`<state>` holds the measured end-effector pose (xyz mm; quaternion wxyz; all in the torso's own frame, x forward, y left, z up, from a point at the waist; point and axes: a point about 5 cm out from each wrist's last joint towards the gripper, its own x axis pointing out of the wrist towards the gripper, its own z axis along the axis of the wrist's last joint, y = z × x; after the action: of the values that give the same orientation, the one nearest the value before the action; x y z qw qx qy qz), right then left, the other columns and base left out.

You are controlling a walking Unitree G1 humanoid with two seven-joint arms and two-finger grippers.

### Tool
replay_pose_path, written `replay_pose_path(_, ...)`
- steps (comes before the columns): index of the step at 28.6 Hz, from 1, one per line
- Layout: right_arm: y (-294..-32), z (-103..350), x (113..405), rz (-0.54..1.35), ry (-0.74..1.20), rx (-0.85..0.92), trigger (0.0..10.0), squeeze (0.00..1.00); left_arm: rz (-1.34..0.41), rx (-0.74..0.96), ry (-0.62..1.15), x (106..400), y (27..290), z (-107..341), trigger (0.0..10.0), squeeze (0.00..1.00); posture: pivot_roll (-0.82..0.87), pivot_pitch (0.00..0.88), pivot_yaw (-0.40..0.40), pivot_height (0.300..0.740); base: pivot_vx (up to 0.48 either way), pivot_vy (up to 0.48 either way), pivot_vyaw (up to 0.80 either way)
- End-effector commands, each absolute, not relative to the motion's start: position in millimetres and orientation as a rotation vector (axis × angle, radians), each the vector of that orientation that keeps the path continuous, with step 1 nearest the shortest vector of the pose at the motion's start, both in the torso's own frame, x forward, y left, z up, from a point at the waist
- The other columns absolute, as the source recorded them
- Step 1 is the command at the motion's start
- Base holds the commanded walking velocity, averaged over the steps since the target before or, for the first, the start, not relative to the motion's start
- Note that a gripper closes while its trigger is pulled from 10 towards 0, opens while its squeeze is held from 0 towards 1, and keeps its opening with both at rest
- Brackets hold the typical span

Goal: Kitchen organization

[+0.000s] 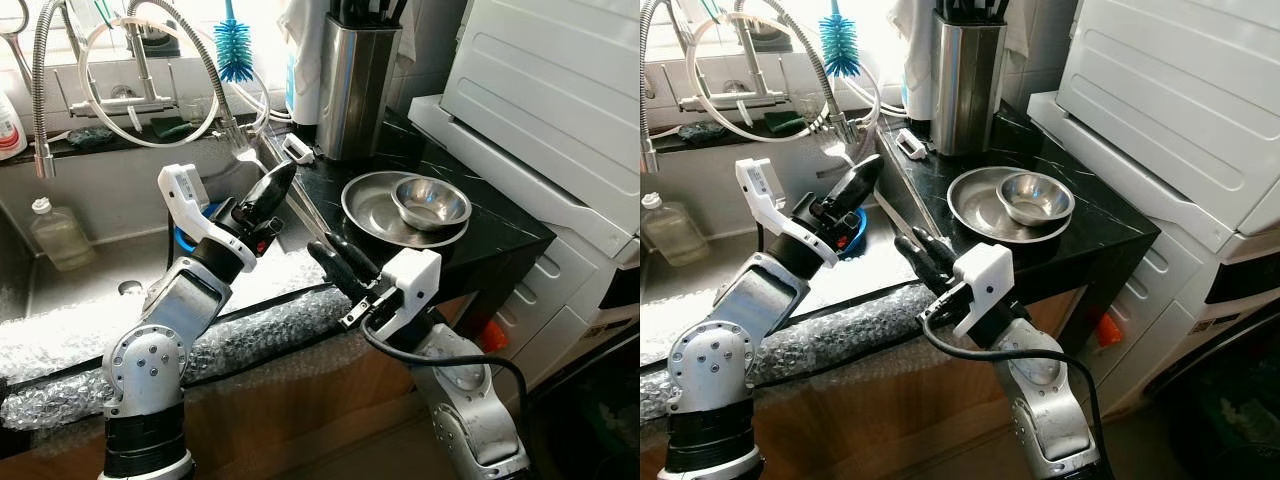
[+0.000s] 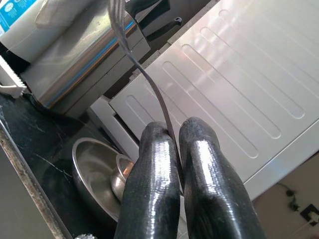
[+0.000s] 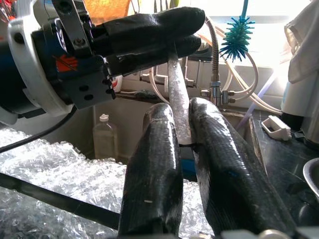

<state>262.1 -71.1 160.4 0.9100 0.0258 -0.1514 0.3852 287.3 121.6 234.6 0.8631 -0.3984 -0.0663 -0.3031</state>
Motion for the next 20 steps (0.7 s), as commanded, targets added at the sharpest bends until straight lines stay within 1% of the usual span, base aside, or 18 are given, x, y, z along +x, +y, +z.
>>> replay_pose_path(1, -70.7, 162.5, 261.4, 0.804, -0.321, 0.029, 10.0, 0.00, -0.609, -0.816, -0.118, 289.3, 125.1, 233.2, 0.0, 0.00, -0.04, 0.000, -0.062, 0.740, 0.000, 0.000, 0.00)
replay_pose_path(11, -73.9, 159.6, 264.0, 0.773, -0.307, 0.011, 10.0, 0.00, -0.603, -0.804, -0.100, 288.5, 125.1, 230.4, 0.0, 0.00, -0.04, 0.000, -0.063, 0.740, 0.000, 0.000, 0.00)
replay_pose_path(14, -75.1, 159.1, 265.7, 0.759, -0.303, 0.004, 10.0, 0.00, -0.542, -0.751, -0.133, 292.3, 130.5, 233.3, 0.0, 0.00, -0.03, 0.000, -0.063, 0.740, 0.000, 0.000, 0.00)
replay_pose_path(15, -75.2, 158.5, 266.5, 0.755, -0.299, 0.001, 10.0, 0.00, -0.504, -0.754, -0.166, 295.0, 134.8, 237.5, 0.0, 0.00, -0.04, 0.000, -0.063, 0.740, 0.000, 0.000, 0.00)
replay_pose_path(20, -76.0, 157.4, 267.4, 0.747, -0.289, -0.010, 10.0, 0.00, -0.438, -0.756, -0.227, 298.2, 144.4, 245.3, 0.0, 0.00, -0.04, 0.000, -0.063, 0.740, 0.000, 0.000, 0.00)
